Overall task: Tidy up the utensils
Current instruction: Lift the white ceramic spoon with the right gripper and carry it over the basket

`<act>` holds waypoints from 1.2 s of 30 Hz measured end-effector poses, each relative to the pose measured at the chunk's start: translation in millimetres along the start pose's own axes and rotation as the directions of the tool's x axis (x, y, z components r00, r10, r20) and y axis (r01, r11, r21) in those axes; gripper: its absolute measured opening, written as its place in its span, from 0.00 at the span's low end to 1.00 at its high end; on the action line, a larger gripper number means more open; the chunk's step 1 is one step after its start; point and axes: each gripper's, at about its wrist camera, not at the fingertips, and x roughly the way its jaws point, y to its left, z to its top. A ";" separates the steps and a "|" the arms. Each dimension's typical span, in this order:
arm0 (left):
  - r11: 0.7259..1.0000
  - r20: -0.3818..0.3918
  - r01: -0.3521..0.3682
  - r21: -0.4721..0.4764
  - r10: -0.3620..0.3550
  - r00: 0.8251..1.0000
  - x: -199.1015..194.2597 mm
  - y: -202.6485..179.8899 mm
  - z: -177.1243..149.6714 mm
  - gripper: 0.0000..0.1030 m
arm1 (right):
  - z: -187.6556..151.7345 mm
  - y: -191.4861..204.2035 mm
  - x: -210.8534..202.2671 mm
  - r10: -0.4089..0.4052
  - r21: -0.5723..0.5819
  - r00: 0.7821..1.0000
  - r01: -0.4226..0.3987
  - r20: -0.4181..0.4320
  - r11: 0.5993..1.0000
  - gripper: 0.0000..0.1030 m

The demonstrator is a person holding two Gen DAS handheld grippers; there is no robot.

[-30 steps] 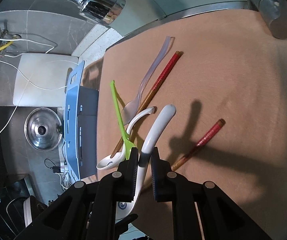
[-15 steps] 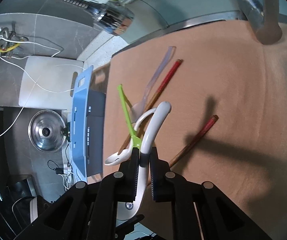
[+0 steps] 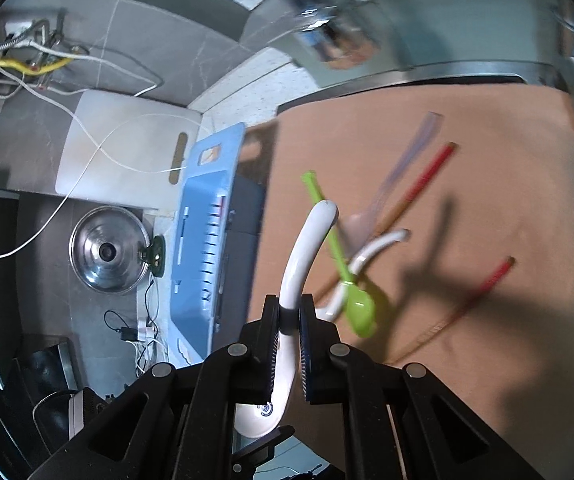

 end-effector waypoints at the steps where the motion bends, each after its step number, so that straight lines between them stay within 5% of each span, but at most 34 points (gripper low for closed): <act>1: 1.000 0.004 -0.005 -0.005 0.005 1.000 -2.8 4.2 -0.6 0.35 | 1.1 5.9 3.3 0.000 -0.009 1.000 -0.001 -0.003 1.000 0.09; 20: 0.983 0.025 -0.136 -0.123 0.140 0.990 -38.8 131.8 -19.3 0.35 | 36.8 129.9 118.4 -0.006 -0.144 0.996 -0.007 -0.088 0.989 0.09; 36: 0.969 -0.061 -0.166 -0.185 0.158 0.986 -14.6 192.9 -33.5 0.35 | 59.5 142.8 200.6 -0.067 -0.124 0.985 0.048 -0.158 0.991 0.09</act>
